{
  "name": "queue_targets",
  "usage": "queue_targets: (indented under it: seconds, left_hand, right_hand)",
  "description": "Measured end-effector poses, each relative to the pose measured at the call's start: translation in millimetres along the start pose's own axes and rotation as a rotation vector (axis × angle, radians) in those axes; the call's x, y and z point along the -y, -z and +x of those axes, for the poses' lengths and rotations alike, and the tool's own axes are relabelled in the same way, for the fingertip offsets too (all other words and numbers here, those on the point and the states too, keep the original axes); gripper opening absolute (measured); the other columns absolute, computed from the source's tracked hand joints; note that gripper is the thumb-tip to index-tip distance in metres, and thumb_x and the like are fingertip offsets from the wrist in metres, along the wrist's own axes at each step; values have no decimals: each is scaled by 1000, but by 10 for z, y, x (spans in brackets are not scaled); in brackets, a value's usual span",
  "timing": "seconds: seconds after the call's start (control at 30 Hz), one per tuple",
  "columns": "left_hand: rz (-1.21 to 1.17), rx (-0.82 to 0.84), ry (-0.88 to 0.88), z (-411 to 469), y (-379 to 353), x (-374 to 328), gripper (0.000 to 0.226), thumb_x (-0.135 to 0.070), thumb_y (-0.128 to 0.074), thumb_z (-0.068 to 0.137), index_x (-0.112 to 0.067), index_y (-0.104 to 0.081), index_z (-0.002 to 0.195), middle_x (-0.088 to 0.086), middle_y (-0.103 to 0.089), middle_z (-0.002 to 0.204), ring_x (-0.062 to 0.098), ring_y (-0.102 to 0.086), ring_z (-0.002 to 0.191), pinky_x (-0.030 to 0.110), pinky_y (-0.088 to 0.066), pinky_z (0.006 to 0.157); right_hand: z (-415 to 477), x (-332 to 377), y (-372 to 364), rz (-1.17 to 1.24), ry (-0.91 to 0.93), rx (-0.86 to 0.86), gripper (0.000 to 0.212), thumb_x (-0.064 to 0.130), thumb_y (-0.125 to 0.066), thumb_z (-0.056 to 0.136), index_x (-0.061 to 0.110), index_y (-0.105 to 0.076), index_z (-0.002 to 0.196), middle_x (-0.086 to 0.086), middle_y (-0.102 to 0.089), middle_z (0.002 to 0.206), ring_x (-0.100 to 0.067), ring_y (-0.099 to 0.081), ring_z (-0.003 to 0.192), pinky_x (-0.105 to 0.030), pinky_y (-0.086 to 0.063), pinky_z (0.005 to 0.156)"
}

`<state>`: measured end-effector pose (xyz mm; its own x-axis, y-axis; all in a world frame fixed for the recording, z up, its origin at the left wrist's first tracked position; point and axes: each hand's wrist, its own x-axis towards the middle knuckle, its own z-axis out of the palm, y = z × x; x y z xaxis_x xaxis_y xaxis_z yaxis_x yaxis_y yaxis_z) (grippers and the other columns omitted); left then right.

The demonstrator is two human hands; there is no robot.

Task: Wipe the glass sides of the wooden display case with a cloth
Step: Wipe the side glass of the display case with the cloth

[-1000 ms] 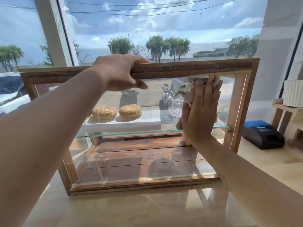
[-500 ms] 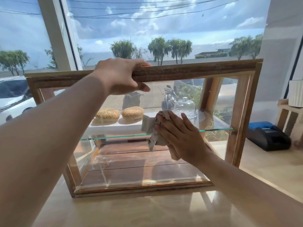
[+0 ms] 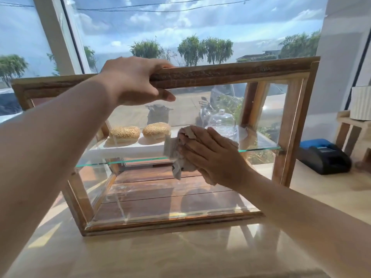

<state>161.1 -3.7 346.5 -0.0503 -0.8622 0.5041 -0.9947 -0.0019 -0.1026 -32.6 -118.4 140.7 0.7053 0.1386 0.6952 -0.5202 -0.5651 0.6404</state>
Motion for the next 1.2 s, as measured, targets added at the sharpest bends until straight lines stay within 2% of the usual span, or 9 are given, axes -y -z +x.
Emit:
queue_targets:
  seconds: [0.1, 0.17, 0.3, 0.47, 0.53, 0.7, 0.9, 1.07, 1.2]
  left_hand:
    - [6, -1, 11, 7, -18, 14, 69, -78, -59, 73, -60, -34, 135, -18, -63, 119, 20, -56, 107, 35, -47, 84]
    - [12, -5, 12, 11, -30, 16, 70, -80, -58, 72, -60, -33, 135, -17, -63, 118, 21, -56, 106, 34, -47, 83]
    - [7, -21, 4, 11, -27, 22, 67, -79, -58, 73, -59, -36, 134, -18, -60, 106, 17, -51, 97, 31, -38, 74]
    - [2, -29, -8, 25, -38, 47, 66, -77, -60, 74, -59, -36, 134, -17, -63, 115, 21, -54, 108, 31, -38, 74]
    - [-1, -34, -19, 21, -40, 36, 65, -74, -61, 76, -58, -37, 134, -17, -62, 116, 20, -54, 108, 31, -38, 74]
    - [9, -48, -36, 7, -44, 44, 65, -73, -60, 77, -55, -39, 135, -16, -61, 122, 20, -53, 113, 31, -36, 75]
    - [-4, -71, -25, -26, -51, 25, 67, -75, -61, 76, -55, -39, 136, -16, -60, 128, 22, -53, 118, 35, -41, 86]
    - [24, -85, -20, -37, -51, -3, 68, -73, -60, 77, -54, -38, 138, -15, -59, 131, 23, -52, 120, 35, -40, 85]
    - [42, -61, 1, -38, -54, -4, 70, -75, -59, 76, -54, -37, 138, -14, -57, 133, 23, -51, 122, 34, -39, 83]
  right_hand:
    - [-234, -390, 87, -118, 129, 70, 44, 19, -37, 105, 18, -43, 148, -4, -35, 157, -31, -31, 146, -50, -27, 118]
    - [-225, -733, 213, -171, 20, 23, 44, 20, -39, 105, 17, -40, 149, -5, -32, 158, -34, -28, 147, -52, -23, 120]
    - [-369, -965, 364, -111, -390, -53, 46, 22, -41, 105, 11, -40, 149, -12, -32, 159, -41, -22, 148, -54, -16, 122]
    - [-499, -27, 15, 53, -1137, -337, 53, 10, -44, 99, 5, -29, 150, -22, -28, 158, -41, -20, 148, -55, -19, 121]
    - [-407, 364, -128, 96, -1071, -309, 57, 12, -43, 95, 7, -28, 151, -22, -28, 158, -42, -17, 149, -56, -18, 121]
    - [-623, 1147, -349, 60, -481, 18, 70, 17, -59, 84, 22, -36, 150, -2, -29, 159, -35, -15, 151, -51, -17, 120]
    - [-1419, 793, -179, 2, 4, 327, 69, 24, -47, 89, 29, -28, 155, 8, -27, 161, -29, -14, 151, -46, -12, 121]
    - [-1732, 603, -25, 188, -68, 411, 54, 24, -39, 100, 27, -33, 154, 8, -30, 161, -26, -16, 152, -46, -22, 119]
    - [-1729, 816, 109, 341, -309, 431, 52, 19, -34, 98, 29, -38, 149, 14, -36, 155, -13, -7, 153, -32, -8, 123]
